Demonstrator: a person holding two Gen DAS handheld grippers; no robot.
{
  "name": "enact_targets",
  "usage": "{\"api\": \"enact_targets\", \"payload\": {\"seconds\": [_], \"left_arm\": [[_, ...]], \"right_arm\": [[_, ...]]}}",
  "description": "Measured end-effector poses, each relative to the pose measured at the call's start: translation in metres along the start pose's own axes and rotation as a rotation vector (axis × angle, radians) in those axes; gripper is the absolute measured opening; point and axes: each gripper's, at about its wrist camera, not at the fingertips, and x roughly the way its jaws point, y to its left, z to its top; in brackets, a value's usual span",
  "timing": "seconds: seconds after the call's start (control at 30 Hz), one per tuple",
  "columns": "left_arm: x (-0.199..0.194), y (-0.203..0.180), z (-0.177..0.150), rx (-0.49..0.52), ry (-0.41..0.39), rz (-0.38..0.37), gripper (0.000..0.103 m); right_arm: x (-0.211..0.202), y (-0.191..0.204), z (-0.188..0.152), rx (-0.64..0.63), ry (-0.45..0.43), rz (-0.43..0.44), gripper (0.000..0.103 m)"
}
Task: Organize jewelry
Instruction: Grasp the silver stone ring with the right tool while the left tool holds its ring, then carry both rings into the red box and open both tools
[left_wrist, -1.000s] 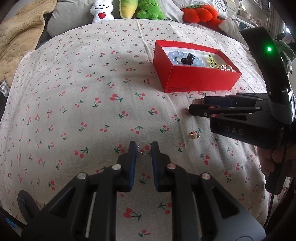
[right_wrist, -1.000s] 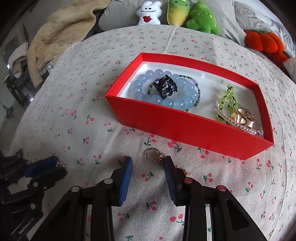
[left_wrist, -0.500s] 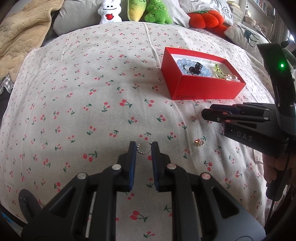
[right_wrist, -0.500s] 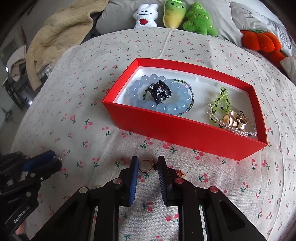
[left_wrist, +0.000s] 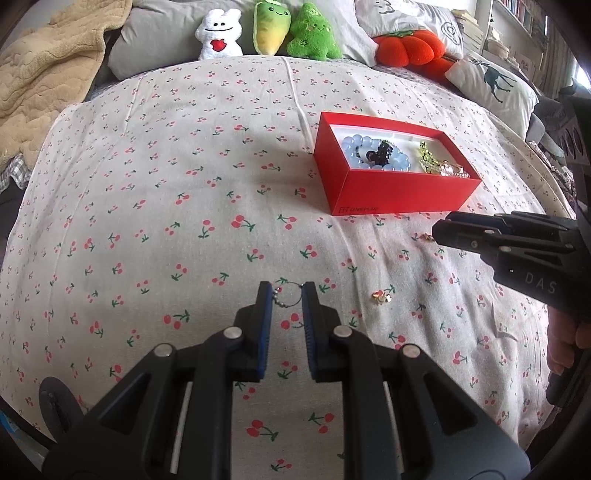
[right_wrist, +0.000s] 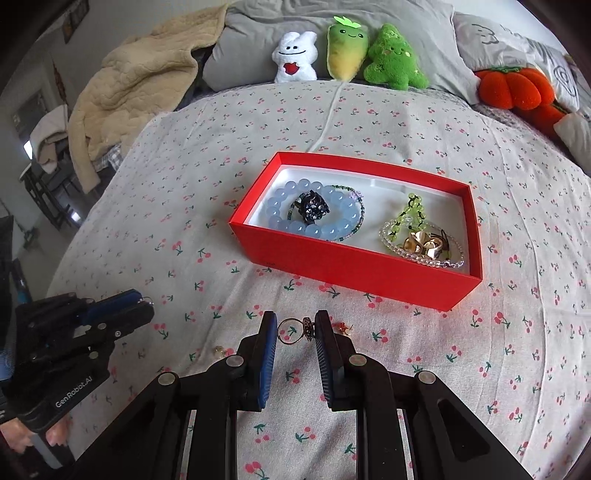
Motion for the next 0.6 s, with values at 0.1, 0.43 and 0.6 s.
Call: {"api": "enact_targets", "payload": {"seconds": [0.1,0.43,0.6], "left_arm": [[0.0,-0.004,0.005,-0.003,-0.006,-0.003,0.018],[-0.002,-0.029,0.038,-0.009,-0.063,-0.028,0.018],[0.004,-0.04,0.059,-0.018,-0.086,-0.047,0.018]], "right_arm": [[-0.008,-0.006,0.001,0.012,-0.012,-0.001,0.021],[-0.031,-0.027,0.021,0.069,-0.077,-0.007,0.021],[-0.039,-0.039,0.037,0.107,-0.112,0.0,0.021]]}}
